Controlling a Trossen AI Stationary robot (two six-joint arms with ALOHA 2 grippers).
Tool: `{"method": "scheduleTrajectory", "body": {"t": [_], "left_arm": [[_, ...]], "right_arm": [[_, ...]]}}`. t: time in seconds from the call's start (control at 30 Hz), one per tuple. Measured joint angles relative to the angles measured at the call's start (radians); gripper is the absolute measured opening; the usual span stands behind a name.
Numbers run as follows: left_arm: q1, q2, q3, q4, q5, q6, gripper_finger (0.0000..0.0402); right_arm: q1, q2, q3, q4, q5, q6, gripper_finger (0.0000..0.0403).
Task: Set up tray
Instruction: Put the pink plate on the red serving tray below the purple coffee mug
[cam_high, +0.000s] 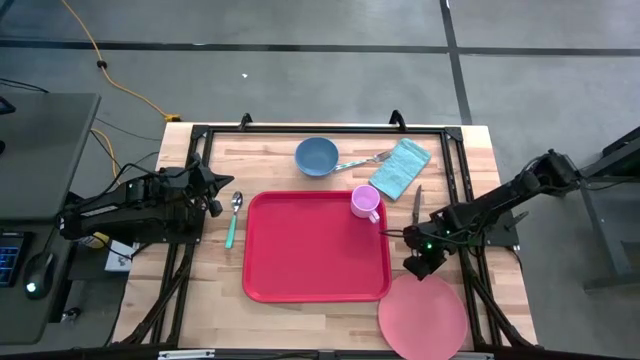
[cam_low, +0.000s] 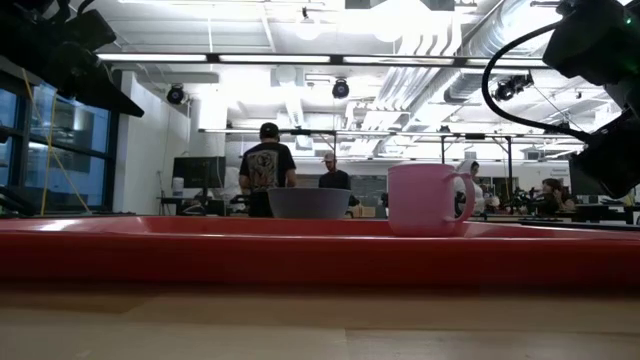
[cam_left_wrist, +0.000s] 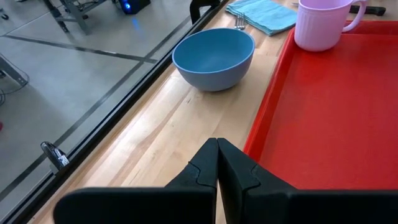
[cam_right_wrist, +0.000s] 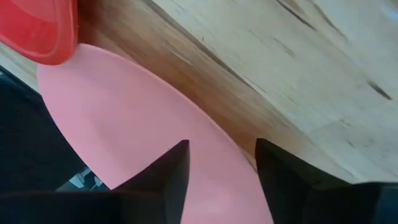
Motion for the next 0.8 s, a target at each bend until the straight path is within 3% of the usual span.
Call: {"method": "scheduleTrajectory", "body": {"t": [0.23,0.4,0.8], "left_arm": [[0.000,0.000,0.000,0.000,-0.006,0.003,0.0040],[0.000,0.000,0.000,0.000,-0.006,0.003,0.0040],[0.000,0.000,0.000,0.000,-0.005,0.003,0.0040]], "right_arm": [[0.000,0.000,0.000,-0.001,0.016,-0.003,0.0085],[0.000,0.000,0.000,0.000,0.017,-0.039,0.0012],[0.000,-0.011,0.003,0.008,-0.008,-0.040,0.0001]]}}
